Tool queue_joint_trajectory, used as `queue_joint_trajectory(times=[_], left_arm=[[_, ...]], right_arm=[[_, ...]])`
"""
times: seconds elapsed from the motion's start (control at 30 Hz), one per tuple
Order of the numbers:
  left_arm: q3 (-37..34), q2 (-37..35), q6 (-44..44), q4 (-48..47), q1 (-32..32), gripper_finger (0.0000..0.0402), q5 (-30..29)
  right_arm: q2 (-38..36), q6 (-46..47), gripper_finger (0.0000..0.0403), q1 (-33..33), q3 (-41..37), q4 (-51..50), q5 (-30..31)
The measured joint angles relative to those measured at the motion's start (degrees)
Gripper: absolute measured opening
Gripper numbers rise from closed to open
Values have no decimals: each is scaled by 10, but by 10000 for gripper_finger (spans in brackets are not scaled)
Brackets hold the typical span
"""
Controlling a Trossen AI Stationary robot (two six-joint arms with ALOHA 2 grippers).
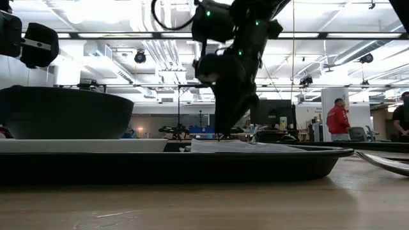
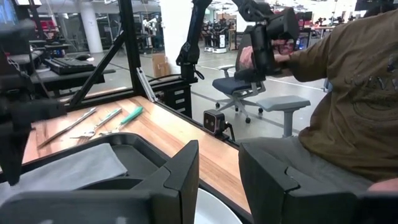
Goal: Set up tray
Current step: Put the white patterned fork on the gray napkin to the right of the white plate
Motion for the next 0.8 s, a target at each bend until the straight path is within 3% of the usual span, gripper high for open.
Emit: queue_joint_trajectory(times=[0.4, 0.8], left_arm=[[0, 1, 0, 0, 0, 96, 0], [0, 3, 0, 0, 0, 96, 0]], right_arm=[[-83, 81, 90, 49, -1, -43, 0], [-95, 164, 97, 90, -5, -61, -30]])
